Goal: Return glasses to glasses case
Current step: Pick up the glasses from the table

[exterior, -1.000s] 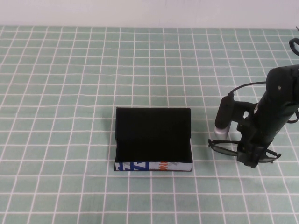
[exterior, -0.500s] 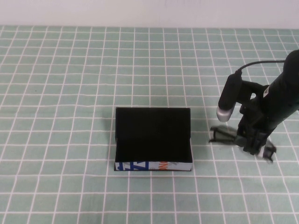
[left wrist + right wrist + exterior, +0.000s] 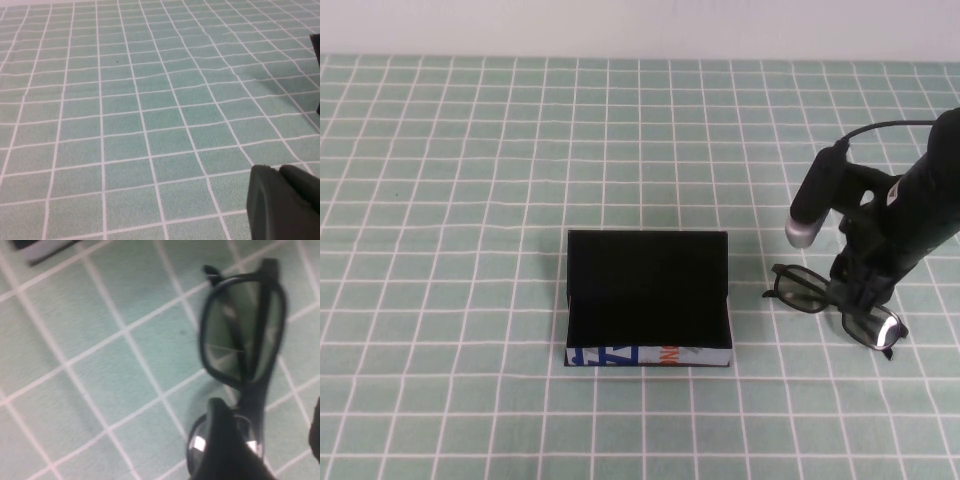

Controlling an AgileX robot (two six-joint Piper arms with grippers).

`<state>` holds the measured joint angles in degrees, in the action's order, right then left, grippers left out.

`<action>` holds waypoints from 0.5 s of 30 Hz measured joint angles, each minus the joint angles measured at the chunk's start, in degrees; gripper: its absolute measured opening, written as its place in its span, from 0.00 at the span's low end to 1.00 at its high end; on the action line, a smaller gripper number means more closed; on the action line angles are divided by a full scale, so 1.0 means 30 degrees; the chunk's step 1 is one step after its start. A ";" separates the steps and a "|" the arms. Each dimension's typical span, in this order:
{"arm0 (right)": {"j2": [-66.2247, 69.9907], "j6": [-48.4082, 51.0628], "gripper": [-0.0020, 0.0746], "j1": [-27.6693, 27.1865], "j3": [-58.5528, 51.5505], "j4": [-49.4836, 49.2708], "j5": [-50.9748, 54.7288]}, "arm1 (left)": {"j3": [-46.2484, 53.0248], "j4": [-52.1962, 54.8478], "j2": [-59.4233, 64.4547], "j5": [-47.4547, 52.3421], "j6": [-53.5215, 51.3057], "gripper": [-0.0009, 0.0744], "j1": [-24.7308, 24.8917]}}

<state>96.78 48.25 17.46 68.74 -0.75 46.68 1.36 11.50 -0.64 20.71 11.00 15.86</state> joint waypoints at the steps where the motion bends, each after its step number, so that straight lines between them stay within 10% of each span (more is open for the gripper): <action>1: 0.0000 -0.0556 0.45 0.0000 0.0000 0.0250 -0.0060 | 0.0000 0.0000 0.0000 0.0000 0.0000 0.01 0.0000; 15: 0.1558 -0.3227 0.45 0.0000 0.0000 0.2166 -0.0279 | 0.0000 0.0000 0.0000 0.0000 0.0000 0.01 0.0000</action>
<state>101.45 38.57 17.46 68.74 5.75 45.84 1.36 11.50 -0.64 20.71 11.00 15.86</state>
